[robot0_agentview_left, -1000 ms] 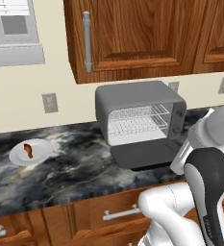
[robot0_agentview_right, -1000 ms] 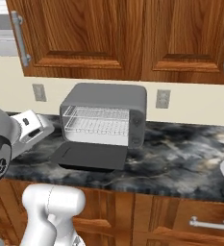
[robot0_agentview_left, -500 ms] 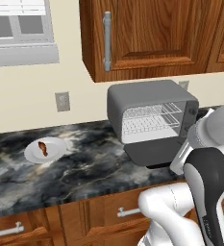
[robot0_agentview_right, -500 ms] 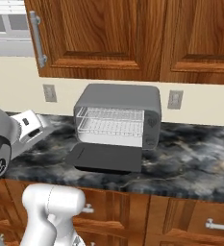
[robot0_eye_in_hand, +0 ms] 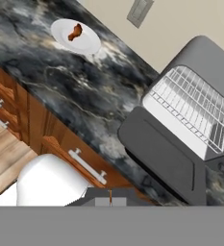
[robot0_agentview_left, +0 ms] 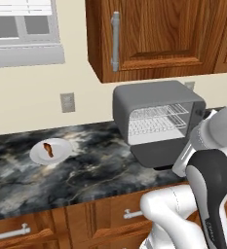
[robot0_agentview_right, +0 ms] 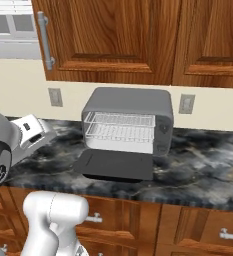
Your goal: Open the toaster oven door. Place the bread on the top rack in the toaster oven and place the chicken drumstick on the bottom rack.
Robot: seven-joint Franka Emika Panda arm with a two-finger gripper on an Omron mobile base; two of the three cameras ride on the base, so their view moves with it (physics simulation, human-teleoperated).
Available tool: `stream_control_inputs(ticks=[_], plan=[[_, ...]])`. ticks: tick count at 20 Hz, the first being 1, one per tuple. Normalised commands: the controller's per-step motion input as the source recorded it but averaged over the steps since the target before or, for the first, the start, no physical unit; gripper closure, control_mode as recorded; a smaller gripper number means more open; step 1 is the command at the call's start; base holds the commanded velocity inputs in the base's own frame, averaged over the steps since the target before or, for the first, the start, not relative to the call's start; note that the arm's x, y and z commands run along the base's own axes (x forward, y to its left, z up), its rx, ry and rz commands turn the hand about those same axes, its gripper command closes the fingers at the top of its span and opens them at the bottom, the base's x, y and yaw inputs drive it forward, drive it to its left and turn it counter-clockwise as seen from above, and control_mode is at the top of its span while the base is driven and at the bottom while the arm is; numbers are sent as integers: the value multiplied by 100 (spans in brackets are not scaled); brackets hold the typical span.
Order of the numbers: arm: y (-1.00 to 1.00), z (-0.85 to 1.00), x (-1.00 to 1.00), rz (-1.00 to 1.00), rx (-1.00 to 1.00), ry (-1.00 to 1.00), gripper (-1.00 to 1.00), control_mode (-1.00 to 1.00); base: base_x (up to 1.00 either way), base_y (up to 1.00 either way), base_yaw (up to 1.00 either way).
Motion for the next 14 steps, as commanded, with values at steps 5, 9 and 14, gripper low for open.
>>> stream_control_inputs(ticks=[5,9,14], plan=[[0,0,0,0,0,0,100,100,14,27,0],[12,0,8,0,-1,0,100,-100,8,14,0],[10,0,20,0,0,0,100,-100,0,0,0]])
